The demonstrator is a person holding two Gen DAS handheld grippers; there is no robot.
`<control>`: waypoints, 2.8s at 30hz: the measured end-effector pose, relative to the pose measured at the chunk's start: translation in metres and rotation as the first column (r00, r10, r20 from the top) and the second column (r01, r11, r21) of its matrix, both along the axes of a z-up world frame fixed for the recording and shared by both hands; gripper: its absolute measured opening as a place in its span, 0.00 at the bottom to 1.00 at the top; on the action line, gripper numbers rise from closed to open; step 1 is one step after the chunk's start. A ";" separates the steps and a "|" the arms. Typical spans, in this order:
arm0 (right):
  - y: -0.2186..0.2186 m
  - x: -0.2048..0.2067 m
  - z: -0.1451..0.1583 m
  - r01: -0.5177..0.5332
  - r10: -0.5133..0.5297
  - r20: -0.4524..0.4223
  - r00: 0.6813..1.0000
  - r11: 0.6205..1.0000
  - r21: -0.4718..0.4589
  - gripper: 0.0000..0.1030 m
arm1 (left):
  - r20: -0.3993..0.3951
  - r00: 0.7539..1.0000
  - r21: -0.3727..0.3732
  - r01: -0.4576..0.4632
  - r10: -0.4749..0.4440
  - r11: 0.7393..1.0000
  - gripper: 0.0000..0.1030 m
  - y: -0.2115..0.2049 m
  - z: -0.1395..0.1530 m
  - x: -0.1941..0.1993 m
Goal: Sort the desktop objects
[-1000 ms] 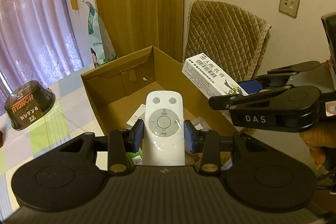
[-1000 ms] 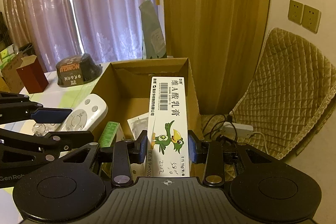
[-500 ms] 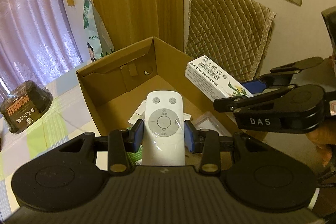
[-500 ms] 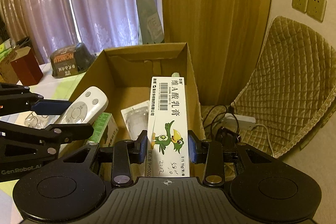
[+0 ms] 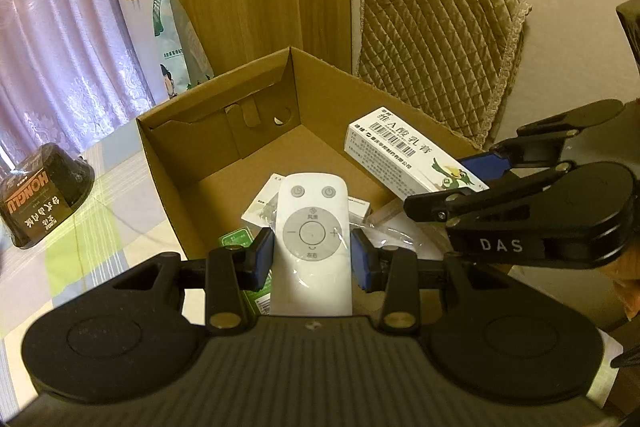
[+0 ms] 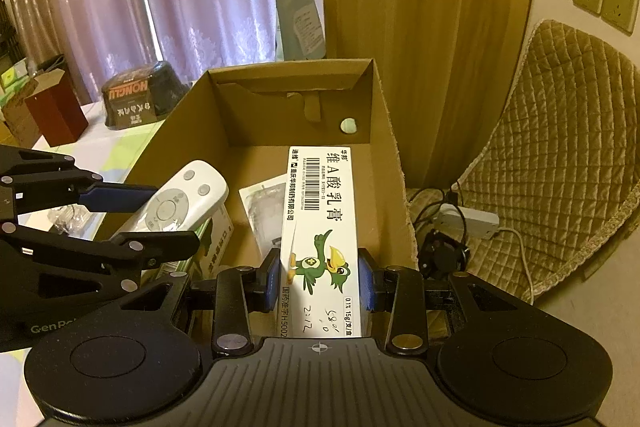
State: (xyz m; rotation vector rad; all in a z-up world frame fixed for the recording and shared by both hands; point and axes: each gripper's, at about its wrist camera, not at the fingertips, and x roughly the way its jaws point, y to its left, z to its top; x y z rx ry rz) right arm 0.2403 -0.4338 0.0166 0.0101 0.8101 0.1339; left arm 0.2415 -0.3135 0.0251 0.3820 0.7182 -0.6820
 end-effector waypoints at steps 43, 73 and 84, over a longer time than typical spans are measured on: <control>0.022 -0.025 0.029 0.032 -0.036 0.085 0.996 0.998 0.048 0.87 | -0.017 0.983 -0.096 -0.183 0.182 0.978 0.49 0.104 0.020 -0.035; 0.174 -0.175 0.031 -0.156 0.151 0.040 0.988 0.958 0.241 0.87 | -0.070 0.907 -0.033 -0.418 0.415 0.908 0.82 0.282 0.024 -0.175; 0.180 -0.186 0.014 -0.156 0.165 -0.023 0.986 0.964 0.214 0.87 | -0.100 0.891 -0.012 -0.447 0.444 0.894 0.85 0.304 0.013 -0.181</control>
